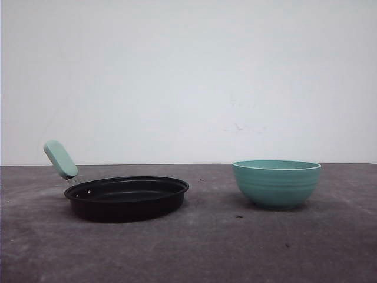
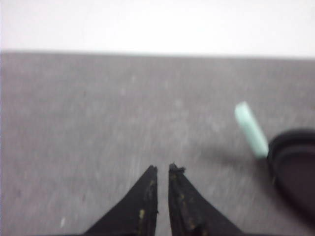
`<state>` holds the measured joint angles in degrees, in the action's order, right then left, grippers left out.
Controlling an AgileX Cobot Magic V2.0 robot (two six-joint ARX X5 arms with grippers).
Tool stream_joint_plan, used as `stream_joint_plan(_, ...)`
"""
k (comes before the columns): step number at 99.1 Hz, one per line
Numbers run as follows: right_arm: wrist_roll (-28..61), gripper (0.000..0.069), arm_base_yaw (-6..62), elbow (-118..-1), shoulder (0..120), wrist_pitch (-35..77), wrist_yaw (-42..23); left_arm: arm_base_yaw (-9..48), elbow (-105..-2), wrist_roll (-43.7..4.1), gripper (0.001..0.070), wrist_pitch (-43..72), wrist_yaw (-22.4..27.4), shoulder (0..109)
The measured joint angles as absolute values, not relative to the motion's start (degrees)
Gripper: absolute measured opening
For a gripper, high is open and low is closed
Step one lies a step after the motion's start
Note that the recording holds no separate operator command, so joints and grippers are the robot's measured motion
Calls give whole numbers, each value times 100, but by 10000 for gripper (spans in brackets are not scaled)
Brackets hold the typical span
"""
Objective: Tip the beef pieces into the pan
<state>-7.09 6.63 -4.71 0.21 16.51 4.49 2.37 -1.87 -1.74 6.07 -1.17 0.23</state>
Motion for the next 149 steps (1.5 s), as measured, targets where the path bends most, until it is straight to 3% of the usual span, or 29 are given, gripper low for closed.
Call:
stream_joint_plan(36, -1621, 9, 663, -469, 21, 996, 615, 237, -187, -451, 15, 215, -115, 25)
stream_joint_plan(45, -1997, 9, 663, -469, 21, 735, 733, 237, -191, -1181, 15, 163, -115, 25)
stream_joint_plan(56, -2580, 9, 663, -469, 21, 178, 1343, 237, -207, -2552, 15, -12, -113, 25)
stream_joint_plan(67, -3059, 9, 663, -685, 21, -12, 1957, 237, -252, -3739, 15, -1203, -344, 38)
stream_joint_plan(80, -3245, 9, 663, -1404, 40, 228, 1925, 233, -401, -4466, 15, -2845, -764, 36)
stream_joint_plan(92, -3194, 9, 663, -2217, 290, 386, 1643, 231, -838, -4805, 15, -2110, 73, 84)
stream_joint_plan(103, -2961, 9, 663, -3098, 858, 1033, 1616, 237, -1732, -4718, 15, -298, 663, 617)
stream_joint_plan(113, -2615, 9, 663, -4056, 1614, 1811, 1437, 237, -2781, -4147, 15, 998, 781, 1474)
stream_joint_plan(133, -1865, 9, 663, -6075, 3347, 3153, 1321, 242, -5221, -2394, 15, 2233, 1288, 3627)
stream_joint_plan(149, -1354, 9, 663, -7094, 4276, 3616, 1199, 290, -6565, -1938, 25, 2818, 1503, 4790)
